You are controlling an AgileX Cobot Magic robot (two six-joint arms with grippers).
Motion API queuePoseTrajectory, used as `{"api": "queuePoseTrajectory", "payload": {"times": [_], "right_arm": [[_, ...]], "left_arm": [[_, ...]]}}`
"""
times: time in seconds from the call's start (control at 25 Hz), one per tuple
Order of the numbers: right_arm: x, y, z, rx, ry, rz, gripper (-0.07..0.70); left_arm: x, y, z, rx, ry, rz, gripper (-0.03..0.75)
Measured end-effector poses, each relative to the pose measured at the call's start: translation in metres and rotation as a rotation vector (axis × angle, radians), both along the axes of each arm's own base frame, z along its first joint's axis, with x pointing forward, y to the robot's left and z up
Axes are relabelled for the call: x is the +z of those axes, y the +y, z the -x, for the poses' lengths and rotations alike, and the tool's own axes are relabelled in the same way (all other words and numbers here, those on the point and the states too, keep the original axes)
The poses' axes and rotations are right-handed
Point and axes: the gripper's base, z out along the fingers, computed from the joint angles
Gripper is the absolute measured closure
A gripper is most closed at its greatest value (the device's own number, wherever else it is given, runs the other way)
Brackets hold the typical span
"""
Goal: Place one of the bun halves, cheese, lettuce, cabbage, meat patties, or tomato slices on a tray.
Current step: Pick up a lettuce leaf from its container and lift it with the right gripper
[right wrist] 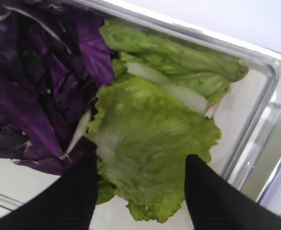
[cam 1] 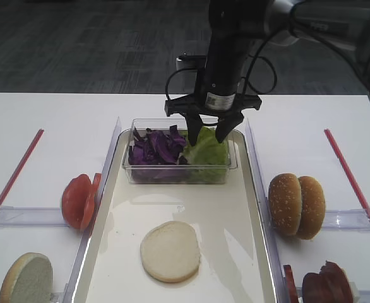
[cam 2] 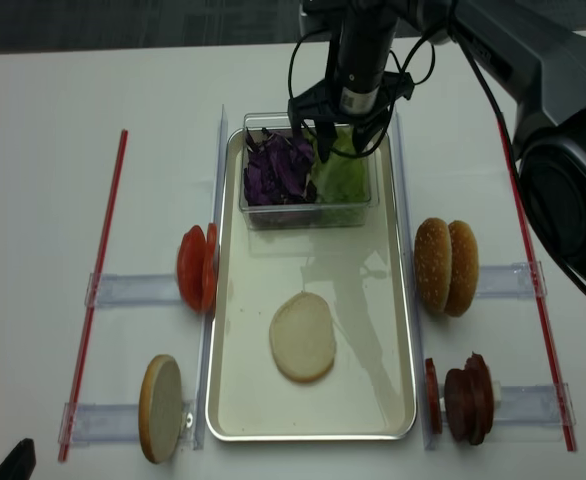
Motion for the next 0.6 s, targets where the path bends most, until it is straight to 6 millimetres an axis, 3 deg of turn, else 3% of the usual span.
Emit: {"api": "queuePoseTrajectory", "payload": {"times": [0.6], "right_arm": [[-0.025, 0.006, -0.014, 0.002, 0.006, 0.016, 0.197]], "left_arm": [[0.0, 0.0, 0.0, 0.0, 0.0, 0.0, 0.24]]}}
